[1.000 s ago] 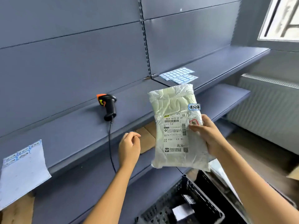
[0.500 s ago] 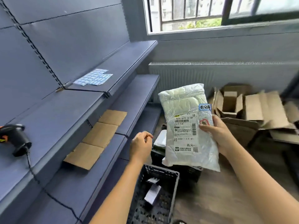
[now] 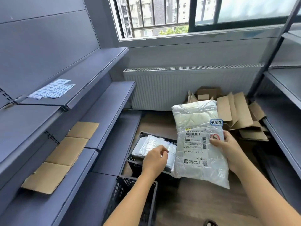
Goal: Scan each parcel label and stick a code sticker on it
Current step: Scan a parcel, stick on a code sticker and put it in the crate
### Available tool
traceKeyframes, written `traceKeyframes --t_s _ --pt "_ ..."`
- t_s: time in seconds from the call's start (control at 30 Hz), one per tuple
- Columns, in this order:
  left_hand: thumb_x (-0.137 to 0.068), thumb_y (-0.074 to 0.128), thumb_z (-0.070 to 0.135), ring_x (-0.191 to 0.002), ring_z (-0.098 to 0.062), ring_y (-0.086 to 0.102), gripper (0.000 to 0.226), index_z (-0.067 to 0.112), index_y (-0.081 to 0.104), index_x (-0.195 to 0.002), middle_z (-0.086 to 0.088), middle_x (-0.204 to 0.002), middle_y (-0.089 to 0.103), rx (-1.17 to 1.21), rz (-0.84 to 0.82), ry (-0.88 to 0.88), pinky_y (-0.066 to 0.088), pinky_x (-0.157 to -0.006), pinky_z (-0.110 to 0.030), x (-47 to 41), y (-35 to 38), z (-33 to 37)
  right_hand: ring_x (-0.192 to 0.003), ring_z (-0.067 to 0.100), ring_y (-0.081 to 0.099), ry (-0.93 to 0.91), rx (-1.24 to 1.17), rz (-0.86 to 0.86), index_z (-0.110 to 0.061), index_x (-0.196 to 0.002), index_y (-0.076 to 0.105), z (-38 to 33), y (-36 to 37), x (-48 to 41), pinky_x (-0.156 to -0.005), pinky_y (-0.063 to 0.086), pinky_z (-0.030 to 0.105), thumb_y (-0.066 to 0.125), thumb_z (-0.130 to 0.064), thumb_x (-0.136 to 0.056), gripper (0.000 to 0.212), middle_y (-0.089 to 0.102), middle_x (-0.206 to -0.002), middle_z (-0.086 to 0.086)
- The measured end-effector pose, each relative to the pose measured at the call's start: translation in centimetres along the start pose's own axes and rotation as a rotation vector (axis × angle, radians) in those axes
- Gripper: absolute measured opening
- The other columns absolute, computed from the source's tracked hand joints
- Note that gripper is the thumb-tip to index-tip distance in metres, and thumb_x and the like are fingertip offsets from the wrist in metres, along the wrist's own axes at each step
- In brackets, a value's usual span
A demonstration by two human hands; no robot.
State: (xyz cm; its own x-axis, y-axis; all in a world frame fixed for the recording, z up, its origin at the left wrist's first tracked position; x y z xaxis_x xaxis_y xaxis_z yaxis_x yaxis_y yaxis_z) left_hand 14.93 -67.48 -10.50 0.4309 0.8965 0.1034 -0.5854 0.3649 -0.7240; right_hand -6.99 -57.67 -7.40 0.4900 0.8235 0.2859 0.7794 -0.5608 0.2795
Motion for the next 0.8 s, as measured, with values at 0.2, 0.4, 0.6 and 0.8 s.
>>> traceKeyframes --t_s 0.2,0.4,0.6,0.8 --pt "-0.094 0.043 0.03 -0.086 -0.02 0.06 0.023 0.016 0.061 -0.094 0.0 -0.092 0.067 0.05 -0.02 -0.076 0.049 -0.078 -0.035 -6.2 5.7 5.6 -0.073 0.023 0.071 0.011 0.022 -0.046 -0.008 -0.116 0.049 -3.8 -5.3 -6.6 -0.053 0.057 0.031 0.057 0.008 -0.084 0.036 0.065 -0.103 0.017" --pt "-0.094 0.041 0.037 -0.082 -0.023 0.062 0.034 0.01 0.062 -0.089 -0.006 -0.086 0.068 0.227 -0.041 -0.16 0.051 -0.079 -0.04 -10.3 9.8 8.8 -0.084 0.031 0.066 0.072 0.099 -0.082 -0.007 -0.12 0.048 -5.7 -8.4 -12.2 -0.058 0.06 0.033 0.059 0.007 -0.084 0.039 0.064 -0.108 0.021" --pt "-0.094 0.043 0.035 -0.084 -0.019 0.06 0.029 0.013 0.059 -0.084 -0.001 -0.087 0.066 0.222 -0.049 -0.241 0.047 -0.077 -0.033 -13.3 10.5 7.5 -0.081 0.031 0.064 0.153 0.137 -0.16 -0.014 -0.101 0.053 -4.5 -6.6 -17.4 -0.058 0.058 0.033 0.057 0.009 -0.085 0.028 0.064 -0.104 0.021" --pt "-0.094 0.041 0.031 -0.088 -0.021 0.061 0.028 0.014 0.062 -0.091 -0.001 -0.089 0.067 0.249 0.099 -0.468 0.05 -0.08 -0.036 -17.1 8.0 1.6 -0.076 0.027 0.068 0.187 0.188 -0.208 -0.008 -0.113 0.052 -3.5 -2.8 -24.5 -0.057 0.059 0.032 0.059 0.007 -0.083 0.034 0.065 -0.106 0.021"
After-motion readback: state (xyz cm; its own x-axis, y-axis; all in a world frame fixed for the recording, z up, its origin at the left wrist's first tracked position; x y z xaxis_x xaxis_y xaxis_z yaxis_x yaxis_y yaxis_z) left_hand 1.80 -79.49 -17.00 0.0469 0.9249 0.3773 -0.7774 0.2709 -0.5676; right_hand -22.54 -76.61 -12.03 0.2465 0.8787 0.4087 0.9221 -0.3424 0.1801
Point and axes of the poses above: each hand's wrist, its own x-axis away from the middle knuckle, its own y-axis out of the palm, z = x × y, the point moved 4 cm from there along -x, towards the middle knuckle
